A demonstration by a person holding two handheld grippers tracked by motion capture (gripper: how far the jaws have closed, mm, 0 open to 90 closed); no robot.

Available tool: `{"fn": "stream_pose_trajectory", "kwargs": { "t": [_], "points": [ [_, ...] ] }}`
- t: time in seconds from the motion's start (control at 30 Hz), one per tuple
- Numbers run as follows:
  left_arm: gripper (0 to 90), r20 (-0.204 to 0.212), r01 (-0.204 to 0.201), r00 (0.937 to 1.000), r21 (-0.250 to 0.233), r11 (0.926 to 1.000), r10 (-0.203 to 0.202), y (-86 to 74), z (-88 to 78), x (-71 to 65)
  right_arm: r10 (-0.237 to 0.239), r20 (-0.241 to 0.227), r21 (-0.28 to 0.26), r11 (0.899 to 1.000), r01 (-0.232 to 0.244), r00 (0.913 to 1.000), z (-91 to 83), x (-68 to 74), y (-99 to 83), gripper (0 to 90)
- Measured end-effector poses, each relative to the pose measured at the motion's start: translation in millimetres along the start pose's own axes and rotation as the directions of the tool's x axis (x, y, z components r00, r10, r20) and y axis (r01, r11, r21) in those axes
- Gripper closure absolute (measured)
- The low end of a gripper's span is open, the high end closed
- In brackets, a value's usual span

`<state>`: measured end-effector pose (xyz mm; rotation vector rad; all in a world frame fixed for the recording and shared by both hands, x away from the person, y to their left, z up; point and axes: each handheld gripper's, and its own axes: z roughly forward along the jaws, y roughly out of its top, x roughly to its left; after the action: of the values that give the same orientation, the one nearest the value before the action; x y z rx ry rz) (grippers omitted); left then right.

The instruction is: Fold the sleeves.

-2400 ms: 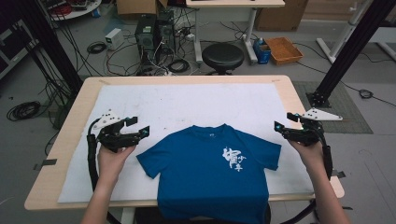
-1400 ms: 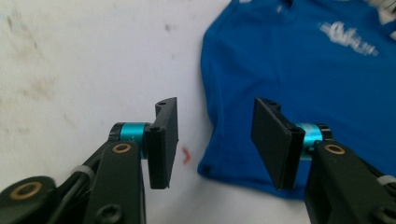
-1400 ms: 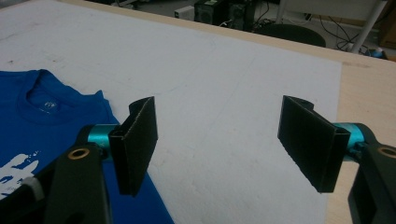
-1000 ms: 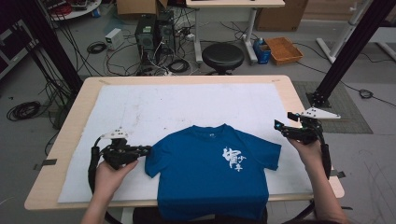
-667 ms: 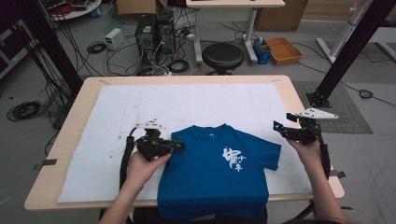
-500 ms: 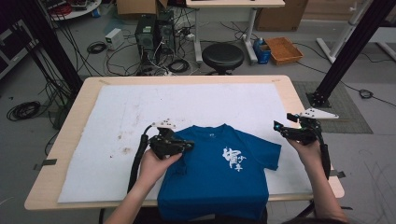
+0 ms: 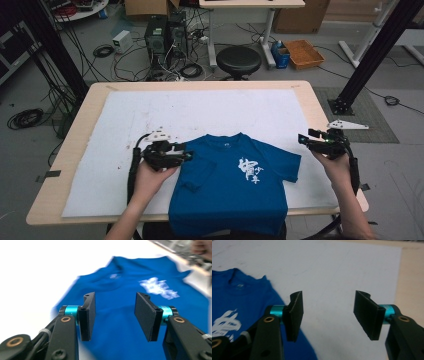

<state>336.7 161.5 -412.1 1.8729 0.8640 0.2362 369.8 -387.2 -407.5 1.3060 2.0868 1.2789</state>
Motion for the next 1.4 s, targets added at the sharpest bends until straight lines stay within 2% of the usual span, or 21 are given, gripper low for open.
{"fn": "stream_pose_trajectory", "kwargs": {
  "t": [0.03,0.07,0.13,0.17,0.27,0.43,0.57,0.73,0.8,0.83,0.9,0.93,0.97,1.0,1.03,1.07,1.17,1.2,1.23,1.3,1.4],
  "points": [
    [51.5,0.0,0.0,1.0,0.0,1.0,0.0,0.0,0.0,0.0,0.0,0.0,0.0,1.0,0.0,1.0,0.0,0.0,0.0,42.0],
    [51.2,-0.024,0.011,0.9997,-0.013,0.9999,-0.011,-4.9,-7.6,6.1,0.014,-0.024,0.054,0.998,-0.013,0.9996,1.2,-1.4,-6.8,46.3],
    [51.1,-0.078,0.029,0.9964,-0.045,0.9985,-0.033,-16.4,-23.0,19.3,0.02,-0.031,0.083,0.996,-0.017,0.9993,2.4,-2.3,-10.2,47.3],
    [51.1,-0.096,0.034,0.9946,-0.05,0.9982,-0.039,-21.2,-29.2,24.7,0.056,-0.036,0.134,0.99,-0.051,0.9978,4.7,-5.0,-16.7,50.3],
    [51.1,-0.134,0.053,0.9891,-0.047,0.9975,-0.059,-32.5,-40.1,36.7,0.097,-0.051,0.17,0.982,-0.087,0.9939,6.1,-7.0,-23.5,54.5],
    [49.7,-0.161,0.083,0.9832,-0.021,0.9963,-0.086,-40.2,-39.0,45.6,0.086,-0.046,0.259,0.963,-0.071,0.9953,12.6,-1.9,-33.5,63.6],
    [49.3,-0.162,0.051,0.9856,0.013,0.9986,-0.048,-40.0,-32.5,41.4,0.042,-0.034,0.26,0.965,-0.031,0.9986,9.3,2.4,-33.1,86.7],
    [49.3,-0.162,0.05,0.9856,0.02,0.9985,-0.046,-39.9,-31.3,41.4,0.023,-0.039,0.2,0.98,-0.015,0.999,2.2,10.6,-24.2,89.5],
    [49.3,-0.165,0.059,0.9847,0.026,0.9979,-0.054,-40.9,-30.8,42.5,0.006,-0.068,0.161,0.987,0.005,0.9977,-3.8,26.0,-12.9,89.5],
    [49.3,-0.165,0.059,0.9847,0.026,0.9979,-0.054,-40.9,-30.8,42.5,0.006,-0.068,0.161,0.987,0.005,0.9977,-3.8,26.0,-12.9,89.5],
    [49.3,-0.164,0.061,0.9849,0.023,0.9979,-0.057,-40.9,-30.2,42.5,-0.047,-0.088,0.16,0.985,0.06,0.995,-6.5,52.5,-0.7,89.5],
    [49.3,-0.161,0.059,0.9855,0.021,0.998,-0.055,-40.8,-29.9,42.7,-0.047,-0.088,0.16,0.985,0.06,0.995,-6.5,52.5,-0.7,89.5],
    [49.3,-0.154,0.062,0.9864,0.027,0.9977,-0.057,-41.1,-28.7,42.8,-0.089,-0.092,0.162,0.981,0.103,0.9917,-4.7,74.8,9.8,89.5],
    [49.3,-0.154,0.062,0.9864,0.027,0.9977,-0.057,-41.1,-28.7,42.8,-0.111,-0.094,0.165,0.978,0.126,0.9893,-2.2,86.2,15.1,89.5],
    [49.3,-0.153,0.059,0.9867,0.034,0.9977,-0.053,-41.4,-27.9,43.1,-0.111,-0.094,0.165,0.978,0.126,0.9893,-2.2,86.2,15.1,89.5],
    [49.3,-0.151,0.059,0.9871,0.042,0.9974,-0.052,-41.7,-27.2,43.0,-0.158,-0.099,0.178,0.969,0.174,0.9824,5.4,111.2,24.6,89.5],
    [49.3,-0.15,0.06,0.9874,0.046,0.9972,-0.052,-42.0,-26.4,42.6,-0.198,-0.116,0.189,0.958,0.218,0.9733,17.5,136.3,32.0,89.4],
    [49.3,-0.149,0.061,0.9874,0.046,0.9971,-0.054,-42.0,-26.4,42.7,-0.238,-0.135,0.196,0.945,0.262,0.9618,32.5,158.9,38.1,89.4],
    [49.3,-0.147,0.058,0.9878,0.049,0.9971,-0.051,-42.0,-26.4,43.1,-0.257,-0.143,0.2,0.938,0.282,0.9558,40.9,168.8,40.4,89.3],
    [49.3,-0.146,0.063,0.9877,0.05,0.9968,-0.055,-42.3,-26.1,43.0,-0.288,-0.169,0.196,0.927,0.319,0.9424,56.1,183.0,43.9,80.5],
    [49.3,-0.149,0.067,0.987,0.05,0.9965,-0.059,-43.0,-25.6,42.8,-0.296,-0.165,0.179,0.929,0.323,0.9409,62.3,186.8,47.0,71.0]
  ]
}}
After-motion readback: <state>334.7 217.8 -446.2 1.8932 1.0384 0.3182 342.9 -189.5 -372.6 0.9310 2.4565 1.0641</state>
